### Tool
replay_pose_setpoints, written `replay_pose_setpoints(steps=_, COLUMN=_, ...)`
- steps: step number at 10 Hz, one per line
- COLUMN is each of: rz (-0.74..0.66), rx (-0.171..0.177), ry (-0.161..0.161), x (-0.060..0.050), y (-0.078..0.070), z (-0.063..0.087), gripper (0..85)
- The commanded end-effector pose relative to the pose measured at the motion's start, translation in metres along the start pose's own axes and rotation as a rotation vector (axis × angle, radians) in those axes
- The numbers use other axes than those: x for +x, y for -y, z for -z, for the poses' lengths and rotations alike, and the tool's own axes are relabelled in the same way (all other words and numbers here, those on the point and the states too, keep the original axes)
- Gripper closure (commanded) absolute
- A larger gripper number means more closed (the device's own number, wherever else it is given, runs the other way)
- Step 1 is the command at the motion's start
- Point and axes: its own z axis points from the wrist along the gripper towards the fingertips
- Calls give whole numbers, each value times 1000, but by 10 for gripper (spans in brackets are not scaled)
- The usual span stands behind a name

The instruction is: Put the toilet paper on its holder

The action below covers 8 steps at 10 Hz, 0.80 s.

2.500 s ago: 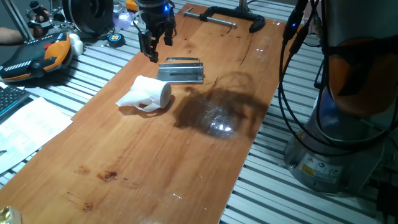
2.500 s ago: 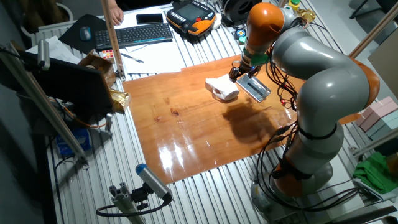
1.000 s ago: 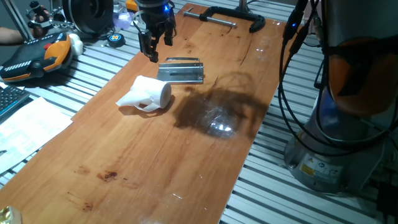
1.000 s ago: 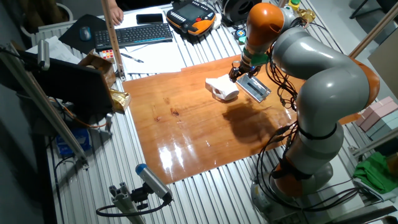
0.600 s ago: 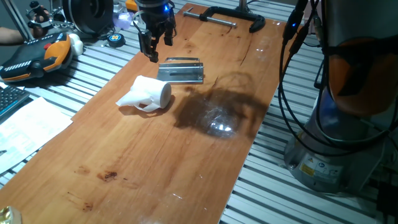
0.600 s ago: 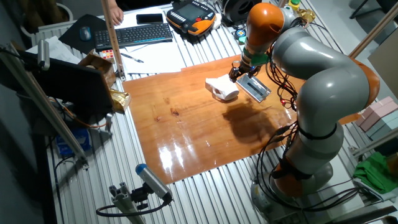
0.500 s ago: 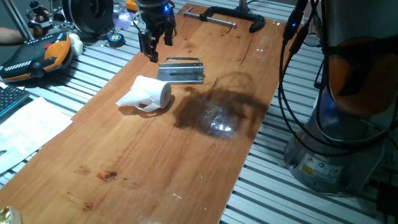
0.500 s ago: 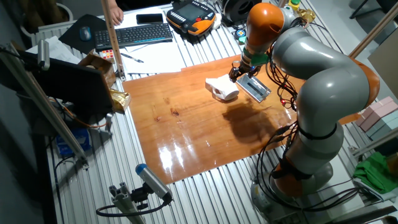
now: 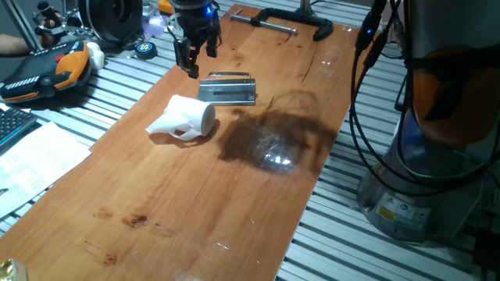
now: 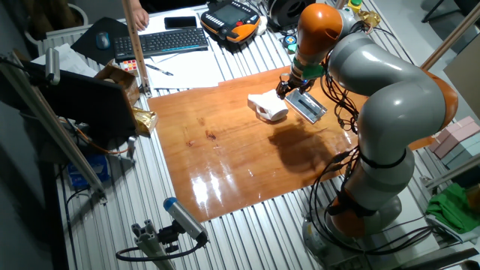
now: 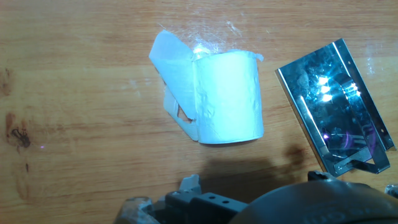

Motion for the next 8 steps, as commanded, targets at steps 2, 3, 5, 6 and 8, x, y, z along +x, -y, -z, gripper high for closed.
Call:
replay_pose_setpoints(steps=2, rz=399, rx=128, ry=-331, x=0, y=0, z=0, gripper=843)
replay_pose_setpoints(steps=3, rz=398, rx=130, ry=-331, x=0, y=0, z=0, gripper=843)
replay_pose_setpoints(steps=5, rz=397, rx=129, ry=-331, x=0, y=-1, z=0, gripper=843)
replay_pose_setpoints(steps=6, rz=397, rx=129, ry=-331, x=0, y=-2, z=0, gripper=843)
replay_pose_setpoints(steps=8, rz=405, rx=122, ry=-327, x=1, y=-1, z=0, gripper=843)
